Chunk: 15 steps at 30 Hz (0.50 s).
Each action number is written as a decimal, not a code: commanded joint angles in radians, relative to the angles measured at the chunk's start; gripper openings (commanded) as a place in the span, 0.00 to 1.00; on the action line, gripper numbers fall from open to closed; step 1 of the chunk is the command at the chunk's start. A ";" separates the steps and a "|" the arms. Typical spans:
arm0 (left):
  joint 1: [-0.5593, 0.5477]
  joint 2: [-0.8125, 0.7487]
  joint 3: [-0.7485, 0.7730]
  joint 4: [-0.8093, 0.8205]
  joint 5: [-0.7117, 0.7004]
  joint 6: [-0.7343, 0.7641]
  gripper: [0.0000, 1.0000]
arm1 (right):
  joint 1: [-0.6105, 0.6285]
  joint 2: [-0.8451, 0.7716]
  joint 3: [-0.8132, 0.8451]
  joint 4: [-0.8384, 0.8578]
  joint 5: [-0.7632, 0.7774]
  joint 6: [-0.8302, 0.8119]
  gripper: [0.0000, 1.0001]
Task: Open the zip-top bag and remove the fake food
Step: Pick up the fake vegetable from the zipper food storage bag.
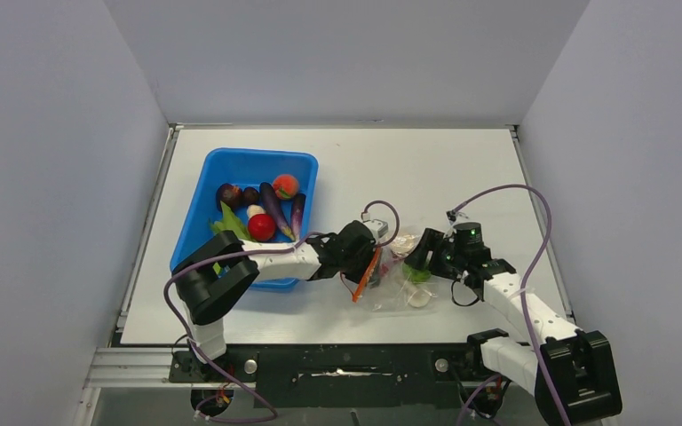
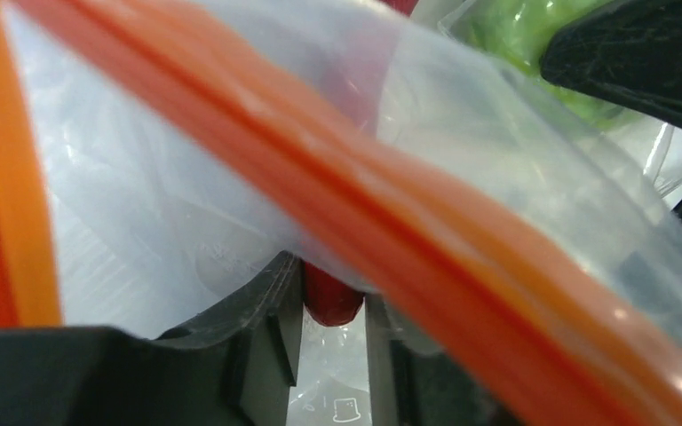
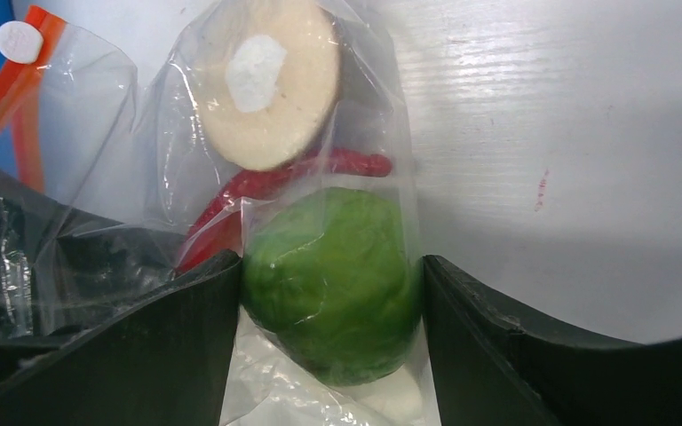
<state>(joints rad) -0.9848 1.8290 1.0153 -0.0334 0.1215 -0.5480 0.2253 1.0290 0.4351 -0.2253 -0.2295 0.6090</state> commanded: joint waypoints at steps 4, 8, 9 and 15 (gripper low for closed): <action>-0.005 -0.032 0.022 -0.031 -0.033 0.004 0.11 | -0.017 0.030 0.019 -0.059 0.173 0.025 0.61; -0.005 -0.087 -0.027 -0.081 -0.062 0.007 0.10 | -0.017 0.037 0.039 -0.101 0.250 0.054 0.61; -0.005 -0.099 -0.037 -0.092 -0.064 0.007 0.10 | -0.017 0.034 0.038 -0.100 0.252 0.052 0.61; -0.005 -0.171 -0.062 -0.121 -0.073 0.000 0.10 | -0.019 -0.027 0.024 -0.087 0.271 0.048 0.61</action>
<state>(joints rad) -0.9867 1.7344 0.9524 -0.1234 0.0700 -0.5465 0.2165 1.0412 0.4526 -0.2790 -0.0601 0.6659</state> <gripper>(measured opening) 0.269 0.663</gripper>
